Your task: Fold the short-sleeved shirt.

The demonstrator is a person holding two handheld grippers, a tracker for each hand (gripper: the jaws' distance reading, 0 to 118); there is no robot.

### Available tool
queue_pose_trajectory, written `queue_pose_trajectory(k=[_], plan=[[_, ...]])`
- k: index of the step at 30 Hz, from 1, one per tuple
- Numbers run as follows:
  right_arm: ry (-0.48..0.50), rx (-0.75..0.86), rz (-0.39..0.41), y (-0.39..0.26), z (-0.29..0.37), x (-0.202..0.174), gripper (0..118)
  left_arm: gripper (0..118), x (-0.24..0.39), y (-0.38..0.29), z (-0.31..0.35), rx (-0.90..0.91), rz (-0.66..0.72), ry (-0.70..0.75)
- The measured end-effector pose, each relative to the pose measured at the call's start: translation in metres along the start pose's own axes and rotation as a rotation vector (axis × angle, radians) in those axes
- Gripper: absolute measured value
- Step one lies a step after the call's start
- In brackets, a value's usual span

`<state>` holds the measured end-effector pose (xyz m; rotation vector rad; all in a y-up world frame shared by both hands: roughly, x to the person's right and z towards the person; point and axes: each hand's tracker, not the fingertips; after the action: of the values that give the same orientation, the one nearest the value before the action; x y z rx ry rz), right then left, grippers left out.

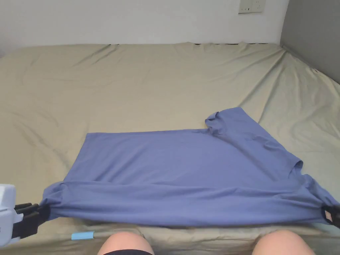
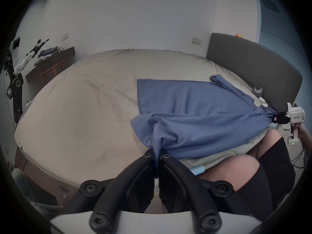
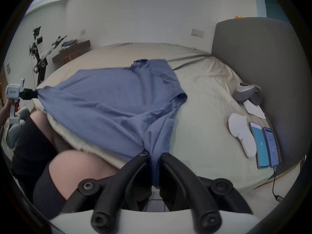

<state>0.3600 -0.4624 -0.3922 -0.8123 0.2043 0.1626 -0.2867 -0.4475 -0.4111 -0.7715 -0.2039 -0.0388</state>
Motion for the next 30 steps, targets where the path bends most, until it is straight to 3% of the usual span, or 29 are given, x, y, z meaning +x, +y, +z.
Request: queue_pose_trajectory(k=[2, 7, 8, 9, 10, 11, 13, 14, 15, 16, 17, 18, 20, 21, 22, 23, 28, 29, 30], plan=[[-0.034, 0.005, 0.028, -0.005, -0.002, -0.004, 6, 2, 0.0, -0.009, -0.003, -0.02, 0.017, -0.016], [-0.015, -0.012, -0.024, -0.008, -0.009, 0.006, 10, 4, -0.009, -0.019, -0.016, -0.099, 0.044, -0.032], [-0.007, -0.014, -0.027, -0.008, -0.007, 0.008, 24, 17, -0.009, -0.018, -0.015, -0.095, 0.043, -0.033], [-0.018, -0.021, -0.027, -0.007, -0.004, 0.009, 60, 51, -0.009, -0.017, -0.014, -0.101, 0.039, -0.024], [-0.077, -0.028, -0.028, -0.006, 0.0, 0.011, 85, 80, -0.011, -0.015, -0.013, -0.117, 0.021, 0.04], [-0.08, -0.006, -0.041, -0.006, 0.005, 0.017, 98, 100, -0.013, -0.01, -0.009, -0.104, 0.013, 0.082], [-0.044, 0.075, -0.118, 0.001, 0.019, 0.027, 98, 102, -0.017, 0.006, 0.001, -0.031, 0.059, 0.069], [-0.053, 0.128, -0.161, 0.012, 0.025, 0.029, 93, 98, -0.017, 0.018, 0.006, 0.015, 0.093, 0.061], [-0.076, 0.179, -0.186, 0.021, 0.028, 0.028, 71, 71, -0.016, 0.031, 0.008, 0.057, 0.119, 0.071], [-0.07, 0.248, -0.193, 0.034, 0.03, 0.028, 41, 30, -0.013, 0.047, 0.01, 0.11, 0.139, 0.077], [-0.046, 0.306, -0.187, 0.049, 0.03, 0.028, 9, 0, -0.011, 0.064, 0.011, 0.185, 0.146, 0.081], [-0.059, 0.348, -0.166, 0.064, 0.026, 0.026, 0, 0, -0.008, 0.08, 0.006, 0.222, 0.138, 0.09], [-0.142, 0.409, -0.106, 0.096, 0.013, 0.016, 0, 0, -0.006, 0.114, -0.014, 0.278, 0.156, 0.102], [-0.131, 0.46, -0.03, 0.114, 0.006, 0.016, 0, 0, -0.007, 0.131, -0.029, 0.262, 0.135, 0.051], [-0.045, 0.395, -0.103, 0.124, -0.011, 0.018, 0, 0, -0.008, 0.146, -0.047, 0.246, 0.118, 0.01], [-0.04, 0.373, -0.123, 0.135, -0.026, 0.018, 0, 0, -0.009, 0.161, -0.067, 0.245, 0.127, 0.028], [-0.014, 0.381, -0.119, 0.18, -0.082, 0.011, 0, 0, -0.025, 0.214, -0.18, 0.099, 0.146, 0.051], [0.002, 0.37, -0.113, 0.185, -0.091, 0.009, 0, 10, -0.031, 0.221, -0.204, 0.053, 0.152, 0.062], [0.011, 0.359, -0.101, 0.189, -0.1, 0.008, 0, 43, -0.034, 0.221, -0.223, 0.015, 0.177, 0.068]])
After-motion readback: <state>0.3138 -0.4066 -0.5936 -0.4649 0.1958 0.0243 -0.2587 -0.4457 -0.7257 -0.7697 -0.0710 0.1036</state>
